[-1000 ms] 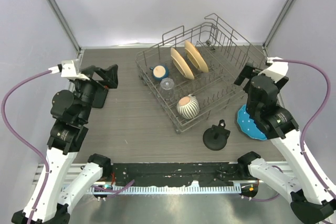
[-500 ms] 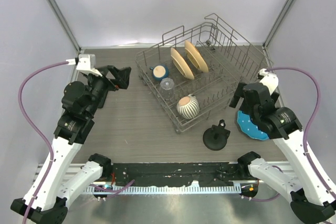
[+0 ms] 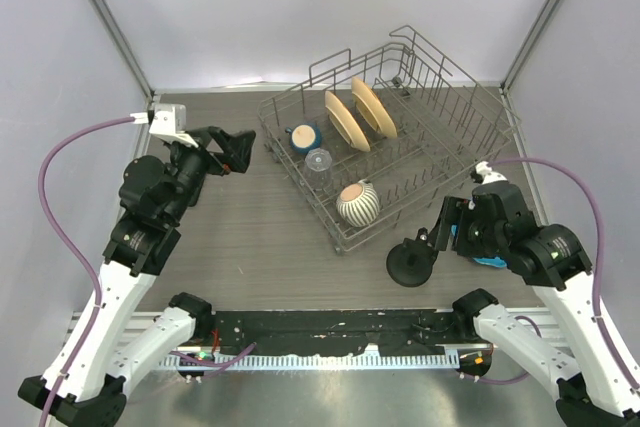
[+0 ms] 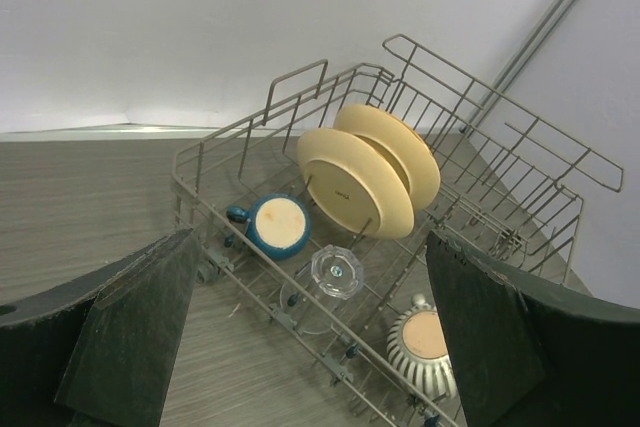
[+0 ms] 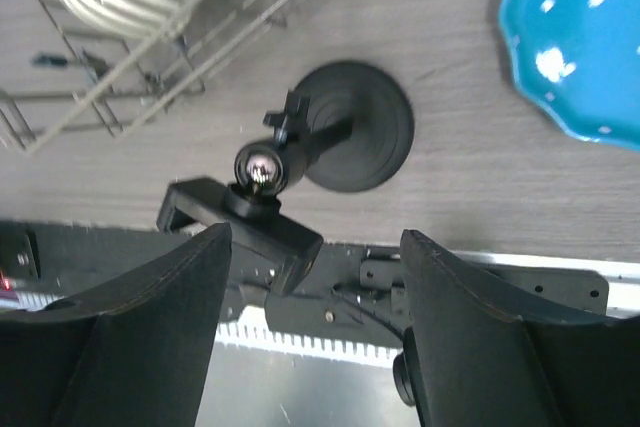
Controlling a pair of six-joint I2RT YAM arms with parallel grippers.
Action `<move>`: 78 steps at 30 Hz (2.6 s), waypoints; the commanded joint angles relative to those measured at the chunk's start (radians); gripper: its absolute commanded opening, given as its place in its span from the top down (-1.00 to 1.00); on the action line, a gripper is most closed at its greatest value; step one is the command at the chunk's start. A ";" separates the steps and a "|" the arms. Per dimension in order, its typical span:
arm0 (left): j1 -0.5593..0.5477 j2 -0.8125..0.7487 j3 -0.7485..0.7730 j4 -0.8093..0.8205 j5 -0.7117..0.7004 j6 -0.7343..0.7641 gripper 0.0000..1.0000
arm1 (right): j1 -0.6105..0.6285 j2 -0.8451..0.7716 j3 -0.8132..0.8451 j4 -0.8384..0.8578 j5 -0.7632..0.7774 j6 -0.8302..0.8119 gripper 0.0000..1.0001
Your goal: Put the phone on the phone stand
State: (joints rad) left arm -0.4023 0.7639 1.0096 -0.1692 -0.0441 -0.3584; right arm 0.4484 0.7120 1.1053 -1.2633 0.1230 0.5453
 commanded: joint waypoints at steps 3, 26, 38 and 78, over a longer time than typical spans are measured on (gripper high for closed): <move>-0.007 -0.002 0.014 0.023 0.006 0.001 -0.99 | 0.001 0.001 -0.056 -0.064 -0.175 -0.061 -0.33; -0.018 0.005 0.017 0.017 0.021 -0.001 -1.00 | 0.001 0.035 -0.085 -0.019 -0.198 -0.093 -0.11; -0.029 -0.002 0.015 0.014 0.003 0.012 -0.99 | 0.001 0.052 -0.107 0.002 -0.189 -0.085 0.58; -0.033 -0.086 -0.031 0.019 -0.324 0.027 -0.95 | 0.472 0.257 -0.067 0.674 -0.447 -0.007 0.99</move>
State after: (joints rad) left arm -0.4328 0.6949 0.9829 -0.1761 -0.3084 -0.3515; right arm 0.8387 0.9451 1.0088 -0.9108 -0.3363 0.4461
